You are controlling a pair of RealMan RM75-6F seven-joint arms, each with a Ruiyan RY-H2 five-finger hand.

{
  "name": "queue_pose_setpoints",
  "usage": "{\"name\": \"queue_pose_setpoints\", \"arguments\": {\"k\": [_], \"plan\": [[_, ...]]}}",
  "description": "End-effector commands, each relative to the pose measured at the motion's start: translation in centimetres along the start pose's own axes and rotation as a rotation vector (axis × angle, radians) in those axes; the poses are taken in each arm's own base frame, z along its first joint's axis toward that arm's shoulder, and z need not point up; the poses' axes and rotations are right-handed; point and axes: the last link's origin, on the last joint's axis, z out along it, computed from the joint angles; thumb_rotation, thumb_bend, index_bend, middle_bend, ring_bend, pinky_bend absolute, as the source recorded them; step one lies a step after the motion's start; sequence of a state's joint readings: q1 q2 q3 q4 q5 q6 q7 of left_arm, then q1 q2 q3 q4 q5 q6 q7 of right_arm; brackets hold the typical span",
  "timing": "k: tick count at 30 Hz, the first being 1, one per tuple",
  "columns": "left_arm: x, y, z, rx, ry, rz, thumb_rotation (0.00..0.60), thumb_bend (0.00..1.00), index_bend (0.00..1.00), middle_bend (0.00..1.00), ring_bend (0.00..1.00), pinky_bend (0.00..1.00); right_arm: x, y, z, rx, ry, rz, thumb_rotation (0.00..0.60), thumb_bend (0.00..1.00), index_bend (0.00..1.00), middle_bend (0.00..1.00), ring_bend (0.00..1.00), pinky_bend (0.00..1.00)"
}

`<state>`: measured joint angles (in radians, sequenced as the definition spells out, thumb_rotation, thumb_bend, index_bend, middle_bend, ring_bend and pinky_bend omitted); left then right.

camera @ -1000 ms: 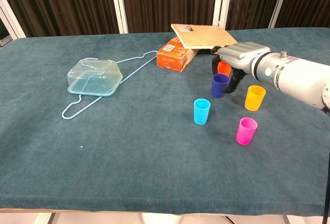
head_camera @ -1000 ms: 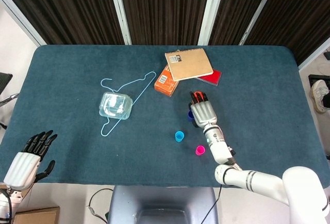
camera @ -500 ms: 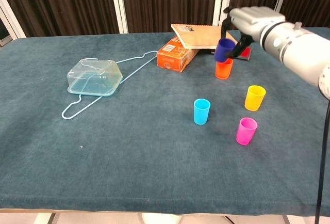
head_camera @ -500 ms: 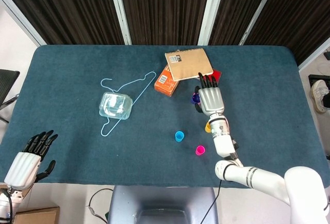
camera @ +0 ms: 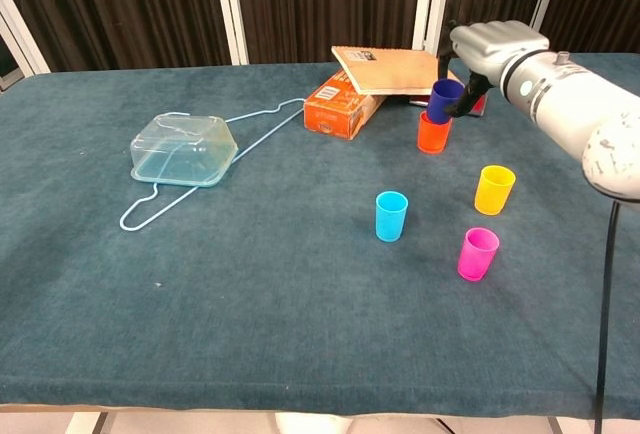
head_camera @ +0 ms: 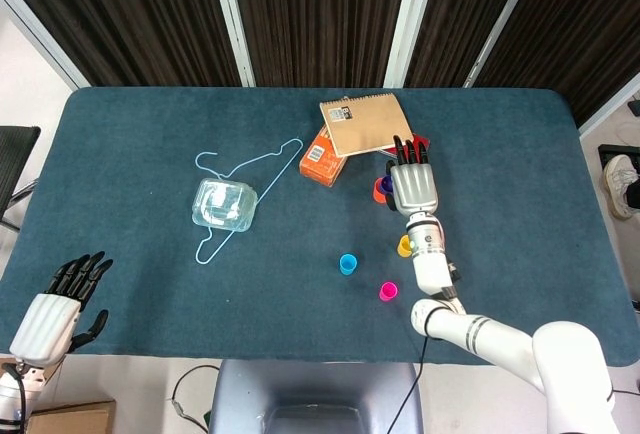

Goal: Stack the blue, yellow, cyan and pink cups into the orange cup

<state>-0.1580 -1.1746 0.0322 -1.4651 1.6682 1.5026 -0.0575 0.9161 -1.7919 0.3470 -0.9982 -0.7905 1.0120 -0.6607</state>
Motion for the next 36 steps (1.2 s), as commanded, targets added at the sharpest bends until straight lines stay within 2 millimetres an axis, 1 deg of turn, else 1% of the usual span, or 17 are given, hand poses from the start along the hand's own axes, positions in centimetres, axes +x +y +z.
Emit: {"name": "queue_pose_setpoints", "arguments": {"k": [1,3,4,6,7,9,13,14,16,18,20,23,24,27,29,32,36], "plan": [[0.0,0.0,0.0,0.001,-0.001,0.0,0.6,0.43,0.0,0.02,0.04,0.12,-0.5,-0.3,0.3,-0.003,-0.01,-0.004,0.6,0.43,0.53,0.0,0.0,0.0],[0.0,0.0,0.1,0.001,-0.002,0.0,0.6,0.43,0.0,0.02,0.04,0.12,-0.7,-0.3,0.4,-0.008,-0.022,-0.004,0.6,0.43,0.5,0.0,0.0,0.0],[0.0,-0.1,0.1,0.002,-0.003,0.0,0.6,0.43,0.0,0.02,0.04,0.12,-0.8,-0.2,0.5,-0.009,-0.026,-0.004,0.6,0.43,0.46,0.01,0.0,0.0],[0.0,-0.1,0.1,0.002,-0.002,-0.001,0.6,0.43,0.0,0.02,0.04,0.11,-1.0,-0.1,0.4,-0.009,-0.04,0.002,0.6,0.43,0.34,0.0,0.0,0.0],[0.0,-0.1,0.1,0.002,-0.002,-0.001,0.6,0.43,0.0,0.02,0.04,0.11,-1.0,0.0,0.4,-0.008,-0.046,0.007,0.6,0.43,0.25,0.0,0.0,0.0],[0.0,0.0,0.1,0.0,-0.002,-0.001,0.6,0.43,0.0,0.02,0.04,0.12,-0.8,0.2,0.2,-0.002,-0.053,0.019,0.6,0.43,0.14,0.0,0.0,0.0],[-0.1,0.1,0.1,-0.006,-0.004,0.0,0.6,0.43,0.0,0.02,0.04,0.11,0.0,0.8,-0.7,0.031,-0.05,0.045,0.6,0.43,0.09,0.0,0.0,0.0],[-0.1,0.1,0.1,-0.007,-0.003,0.0,0.6,0.43,0.0,0.02,0.04,0.11,0.2,0.9,-1.2,0.049,-0.047,0.053,0.6,0.43,0.08,0.0,0.0,0.0],[0.0,0.2,0.0,-0.008,0.002,0.001,0.6,0.43,0.0,0.02,0.04,0.12,0.7,1.3,-3.0,0.108,-0.039,0.07,0.6,0.43,0.08,0.0,0.0,0.0],[-0.1,0.2,0.0,-0.007,0.002,0.001,0.6,0.43,0.0,0.02,0.04,0.12,0.9,1.9,-5.5,0.175,-0.064,0.092,0.6,0.43,0.09,0.0,0.0,0.0],[-0.2,0.2,0.1,-0.007,-0.003,0.002,0.6,0.43,0.0,0.02,0.04,0.12,1.1,2.9,-8.0,0.23,-0.1,0.092,0.6,0.43,0.1,0.0,0.0,0.0],[-0.3,0.3,0.1,-0.011,-0.007,0.003,0.6,0.43,0.0,0.02,0.04,0.12,1.0,4.5,-10.9,0.279,-0.146,0.055,0.6,0.43,0.12,0.0,0.0,0.0],[-0.3,0.4,0.1,-0.014,-0.008,0.003,0.6,0.43,0.0,0.02,0.04,0.12,1.0,5.0,-11.5,0.286,-0.158,0.044,0.6,0.43,0.13,0.0,0.0,0.0],[-0.4,0.6,0.1,-0.021,-0.01,0.004,0.6,0.43,0.0,0.02,0.04,0.12,0.3,6.3,-12.5,0.295,-0.189,-0.003,0.6,0.43,0.17,0.0,0.0,0.0],[-0.5,0.7,0.1,-0.025,-0.012,0.006,0.6,0.43,0.0,0.02,0.04,0.12,-0.4,6.9,-12.7,0.288,-0.214,-0.027,0.6,0.43,0.21,0.0,0.0,0.0],[-0.6,0.8,0.1,-0.032,-0.017,0.007,0.6,0.43,0.0,0.02,0.04,0.11,-1.4,7.5,-12.3,0.266,-0.24,-0.049,0.6,0.43,0.25,0.0,0.0,0.0],[-0.7,0.9,0.2,-0.034,-0.02,0.004,0.6,0.43,0.0,0.02,0.04,0.11,-2.5,7.4,-11.1,0.249,-0.244,-0.065,0.6,0.43,0.28,0.0,0.0,0.0]]}}
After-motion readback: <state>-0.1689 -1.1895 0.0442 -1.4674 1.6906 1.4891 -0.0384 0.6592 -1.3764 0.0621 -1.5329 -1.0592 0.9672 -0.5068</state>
